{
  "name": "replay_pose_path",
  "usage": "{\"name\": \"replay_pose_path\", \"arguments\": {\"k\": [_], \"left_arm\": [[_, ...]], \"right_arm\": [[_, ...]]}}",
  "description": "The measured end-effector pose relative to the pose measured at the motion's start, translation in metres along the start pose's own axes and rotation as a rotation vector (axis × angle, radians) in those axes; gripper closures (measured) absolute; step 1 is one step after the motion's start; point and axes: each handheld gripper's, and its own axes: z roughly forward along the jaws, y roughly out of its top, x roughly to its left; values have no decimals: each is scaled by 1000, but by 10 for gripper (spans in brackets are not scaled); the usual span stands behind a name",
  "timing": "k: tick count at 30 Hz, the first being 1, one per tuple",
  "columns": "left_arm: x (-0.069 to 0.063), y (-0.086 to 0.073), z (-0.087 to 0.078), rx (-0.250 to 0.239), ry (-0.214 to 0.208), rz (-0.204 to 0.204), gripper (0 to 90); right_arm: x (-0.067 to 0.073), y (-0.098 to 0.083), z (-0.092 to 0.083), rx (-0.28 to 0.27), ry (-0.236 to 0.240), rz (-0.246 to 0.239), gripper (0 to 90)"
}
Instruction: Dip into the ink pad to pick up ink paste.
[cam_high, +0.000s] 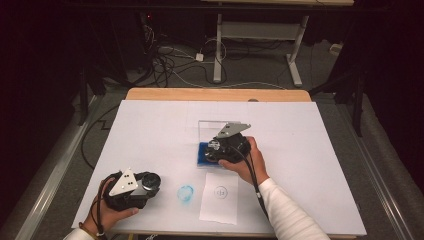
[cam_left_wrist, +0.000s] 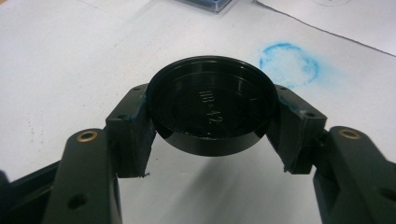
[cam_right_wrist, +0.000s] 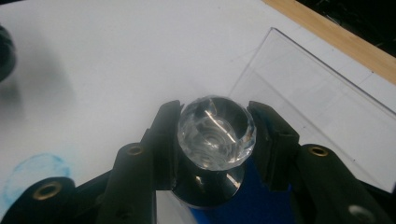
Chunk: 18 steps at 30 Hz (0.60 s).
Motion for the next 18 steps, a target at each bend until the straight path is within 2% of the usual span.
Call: {"name": "replay_pose_path", "arguments": {"k": [7, 8, 10, 11, 13, 14, 15, 16, 18], "left_arm": [[0, 0, 1, 3, 0, 6, 365], [-2, 0, 2, -14, -6, -24, 365], [-2, 0, 3, -16, -7, -25, 365], [0, 0, 1, 4, -7, 7, 365], [0, 1, 1, 5, -5, 10, 365], [-5, 0, 3, -26, -19, -56, 365], [-6, 0, 4, -36, -19, -64, 365], [-4, 0, 3, -18, -16, -36, 365], [-2, 0, 3, -15, -13, -17, 365]], "right_arm": [[1, 3, 20, 33, -8, 7, 569], [1, 3, 22, 36, -13, 3, 569], [2, 3, 26, 44, -11, 7, 569], [2, 3, 28, 54, -18, 4, 569], [2, 2, 30, 59, -13, 12, 569], [2, 2, 32, 64, -21, 9, 569], [2, 2, 32, 61, -19, 13, 569], [1, 1, 32, 61, -22, 17, 569], [0, 1, 31, 62, -21, 21, 569]]}}
